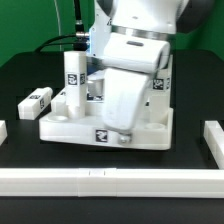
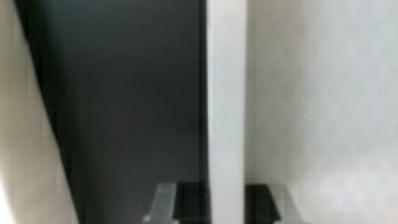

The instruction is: Assemble desk

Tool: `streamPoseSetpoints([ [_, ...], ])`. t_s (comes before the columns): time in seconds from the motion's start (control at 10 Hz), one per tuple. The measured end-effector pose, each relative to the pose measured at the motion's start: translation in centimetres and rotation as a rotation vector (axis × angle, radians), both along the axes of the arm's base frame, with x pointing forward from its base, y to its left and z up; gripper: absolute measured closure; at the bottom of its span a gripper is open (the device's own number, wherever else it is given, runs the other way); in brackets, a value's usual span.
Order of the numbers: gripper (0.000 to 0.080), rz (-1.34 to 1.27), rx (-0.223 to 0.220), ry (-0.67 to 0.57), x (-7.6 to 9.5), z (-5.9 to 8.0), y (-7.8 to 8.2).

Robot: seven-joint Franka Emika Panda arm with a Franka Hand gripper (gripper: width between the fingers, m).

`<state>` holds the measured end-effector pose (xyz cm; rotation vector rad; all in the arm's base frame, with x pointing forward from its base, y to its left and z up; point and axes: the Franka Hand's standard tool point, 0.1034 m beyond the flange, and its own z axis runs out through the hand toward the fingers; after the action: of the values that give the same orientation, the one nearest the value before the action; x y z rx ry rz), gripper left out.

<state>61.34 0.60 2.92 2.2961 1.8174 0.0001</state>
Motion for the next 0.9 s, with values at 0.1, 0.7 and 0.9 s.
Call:
streamPoseSetpoints([
  [0.1,0.0738,0.020,0.003,0.003,1.0,-0.1,1.0],
  [0.7,0.0738,0.048,0.004,0.004,2.1,0.1,1.4],
  [0.9,0.0739,0.079,-0.008,0.010,3.6,0.2,2.5],
])
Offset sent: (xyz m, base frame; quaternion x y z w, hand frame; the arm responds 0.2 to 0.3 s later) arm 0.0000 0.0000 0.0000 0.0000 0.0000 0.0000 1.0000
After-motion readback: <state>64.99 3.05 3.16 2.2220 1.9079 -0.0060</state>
